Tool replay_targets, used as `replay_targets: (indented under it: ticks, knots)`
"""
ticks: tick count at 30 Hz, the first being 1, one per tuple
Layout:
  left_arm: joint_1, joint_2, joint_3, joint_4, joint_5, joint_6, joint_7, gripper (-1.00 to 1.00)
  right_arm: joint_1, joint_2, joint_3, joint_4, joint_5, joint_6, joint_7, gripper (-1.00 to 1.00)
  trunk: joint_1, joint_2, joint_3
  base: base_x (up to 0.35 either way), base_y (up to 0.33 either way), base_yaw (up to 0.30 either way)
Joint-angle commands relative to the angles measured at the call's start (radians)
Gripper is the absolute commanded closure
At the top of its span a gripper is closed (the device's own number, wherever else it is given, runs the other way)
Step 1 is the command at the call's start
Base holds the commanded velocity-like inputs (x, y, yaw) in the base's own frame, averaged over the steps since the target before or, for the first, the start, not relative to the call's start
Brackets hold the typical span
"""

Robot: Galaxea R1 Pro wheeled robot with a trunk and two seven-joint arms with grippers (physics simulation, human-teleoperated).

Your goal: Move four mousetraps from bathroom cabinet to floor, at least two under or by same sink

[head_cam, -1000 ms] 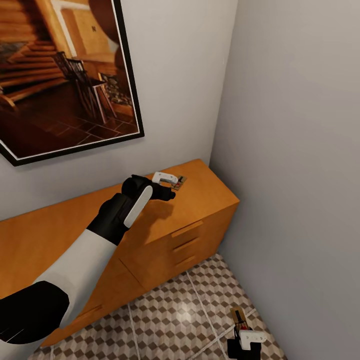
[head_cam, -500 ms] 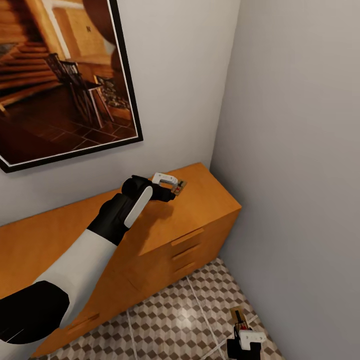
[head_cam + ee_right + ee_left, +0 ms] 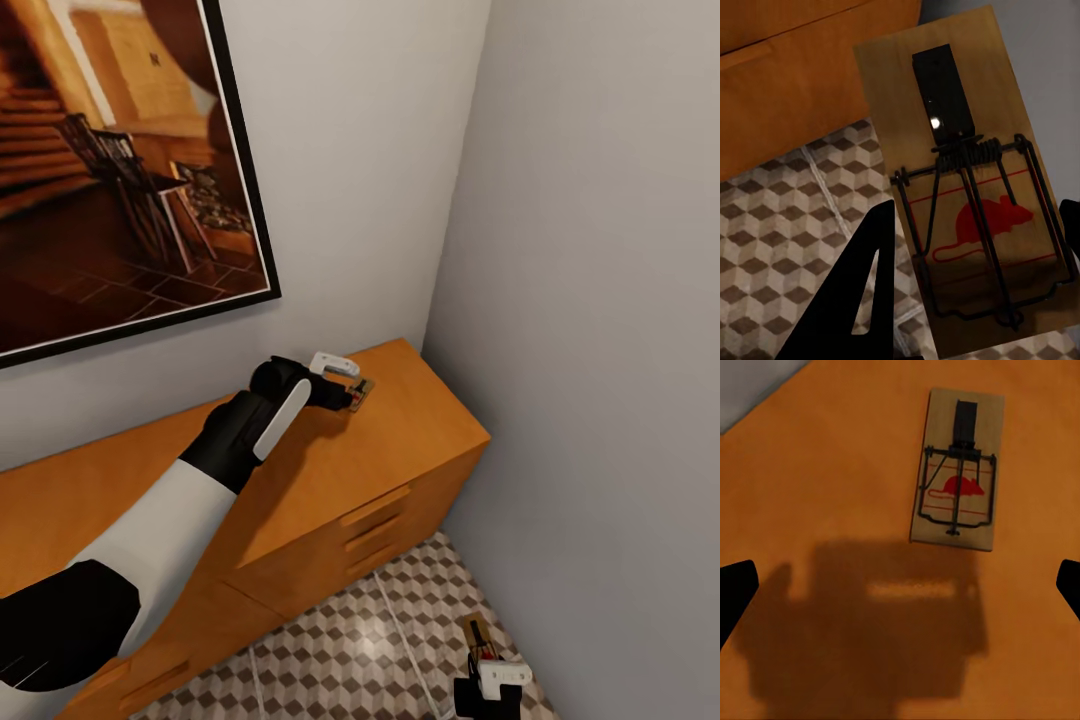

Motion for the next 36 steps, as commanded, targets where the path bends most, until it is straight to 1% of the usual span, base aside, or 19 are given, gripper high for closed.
replay_targets:
  ticks: [1,6,9,11,12,13,14,16,21,36]
  knots:
    - [-0.001,0.0,-0.002,0.001,0.01,0.003,0.01,-1.0,0.0,0.0,0.009,0.001,-0.005,-0.002,-0.006,1.0,0.001,-0.002,-0.002,0.018,0.0,0.0]
    - [-0.001,-0.004,-0.003,0.012,0.01,0.002,0.009,-1.0,0.0,0.0,0.009,0.0,-0.005,-0.002,-0.006,1.0,0.001,-0.002,-0.002,0.008,0.0,0.0]
    - [-0.001,-0.006,-0.012,0.02,0.01,0.002,0.009,-1.0,-0.001,0.0,0.009,0.0,-0.005,-0.002,-0.006,1.0,0.001,-0.002,-0.002,0.002,0.0,0.0]
    - [-0.001,-0.007,-0.036,0.024,0.01,0.002,0.009,-1.0,-0.001,0.0,0.009,0.001,-0.005,-0.002,-0.006,1.0,0.001,-0.002,-0.002,0.0,0.0,0.0]
    - [-0.001,-0.007,-0.058,0.025,0.011,0.002,0.009,-1.0,-0.001,0.0,0.009,0.001,-0.005,-0.002,-0.006,1.0,0.001,-0.002,-0.002,0.0,0.0,0.0]
    - [-0.001,-0.007,-0.068,0.026,0.011,0.002,0.009,-1.0,-0.001,0.0,0.009,0.001,-0.005,-0.002,-0.006,1.0,0.001,-0.002,-0.002,0.0,0.0,0.0]
    - [-0.001,-0.008,-0.101,0.028,0.012,0.002,0.008,-1.0,-0.001,0.0,0.009,0.0,-0.005,-0.002,-0.006,1.0,0.001,-0.002,-0.002,0.0,0.0,0.0]
    - [-0.001,-0.008,-0.109,0.029,0.012,0.002,0.007,-1.0,-0.001,0.0,0.009,0.0,-0.005,-0.002,-0.006,1.0,0.001,-0.002,-0.002,0.0,0.0,0.0]
    - [-0.001,-0.008,-0.116,0.027,0.012,0.002,0.002,-1.0,0.0,0.0,0.009,0.0,-0.005,-0.002,-0.006,1.0,0.001,-0.002,-0.002,0.0,0.0,0.0]
    - [-0.001,-0.006,-0.115,0.021,0.012,0.002,0.003,-1.0,0.0,0.001,0.009,0.001,-0.005,-0.002,-0.006,1.0,0.001,-0.002,-0.002,0.0,0.0,0.0]
